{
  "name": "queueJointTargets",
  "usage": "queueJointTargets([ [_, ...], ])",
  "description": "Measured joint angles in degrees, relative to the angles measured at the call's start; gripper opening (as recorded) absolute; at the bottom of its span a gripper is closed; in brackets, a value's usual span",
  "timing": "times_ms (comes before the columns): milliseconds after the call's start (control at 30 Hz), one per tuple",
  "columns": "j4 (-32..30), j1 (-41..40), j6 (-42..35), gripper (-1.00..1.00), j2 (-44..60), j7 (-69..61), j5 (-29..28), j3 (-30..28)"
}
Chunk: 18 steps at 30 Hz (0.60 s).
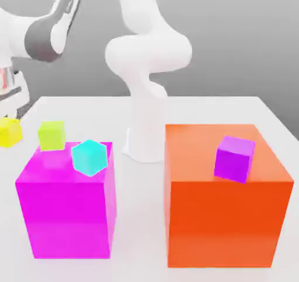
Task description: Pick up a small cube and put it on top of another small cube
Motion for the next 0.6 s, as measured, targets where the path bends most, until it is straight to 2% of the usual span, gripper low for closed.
queueJointTargets([
  [133,0.48,-3.29,-6.58,-1.0,-3.78,0.84,3.92,9.2],
  [300,1.42,-2.91,-12.57,-1.0,-5.86,3.85,9.06,17.95],
  [467,2.39,0.72,-15.54,-1.0,-4.64,8.3,14.42,23.7],
  [600,2.96,5.14,-15.6,-1.0,-1.5,12.25,18.79,25.96],
])
